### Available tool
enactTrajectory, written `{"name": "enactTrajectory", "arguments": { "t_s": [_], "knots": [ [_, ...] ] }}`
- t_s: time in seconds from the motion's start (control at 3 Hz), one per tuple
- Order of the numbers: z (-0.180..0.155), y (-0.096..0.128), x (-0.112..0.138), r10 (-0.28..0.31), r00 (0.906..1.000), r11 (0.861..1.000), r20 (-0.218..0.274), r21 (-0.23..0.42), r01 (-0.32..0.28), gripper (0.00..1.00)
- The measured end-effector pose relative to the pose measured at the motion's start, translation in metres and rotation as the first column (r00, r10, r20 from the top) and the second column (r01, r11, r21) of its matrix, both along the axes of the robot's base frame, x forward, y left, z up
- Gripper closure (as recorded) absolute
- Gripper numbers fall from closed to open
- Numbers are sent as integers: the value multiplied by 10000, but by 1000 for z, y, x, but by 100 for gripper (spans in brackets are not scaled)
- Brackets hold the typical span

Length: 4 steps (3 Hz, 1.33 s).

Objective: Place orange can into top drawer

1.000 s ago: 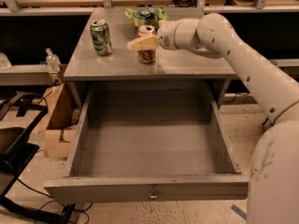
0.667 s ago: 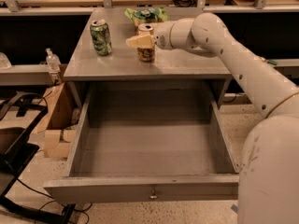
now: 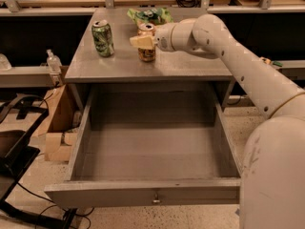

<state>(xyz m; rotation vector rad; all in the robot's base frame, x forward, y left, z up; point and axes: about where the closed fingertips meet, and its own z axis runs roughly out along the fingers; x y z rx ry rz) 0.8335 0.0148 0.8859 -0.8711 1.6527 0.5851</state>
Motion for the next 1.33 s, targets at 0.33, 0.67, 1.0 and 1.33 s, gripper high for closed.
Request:
{"name": "enactTrajectory", "arguments": {
  "t_s": [0.33,0.67,1.0,1.33],
  "knots": [
    [-1,3,0,39,10000,10000,-17,4,-39,94],
    [9,4,-3,158,9998,9997,136,207,-161,100],
    [26,4,-21,385,9979,9986,515,351,-403,100],
    [72,-6,-85,417,9872,9976,1543,491,-498,100]
  ]
}}
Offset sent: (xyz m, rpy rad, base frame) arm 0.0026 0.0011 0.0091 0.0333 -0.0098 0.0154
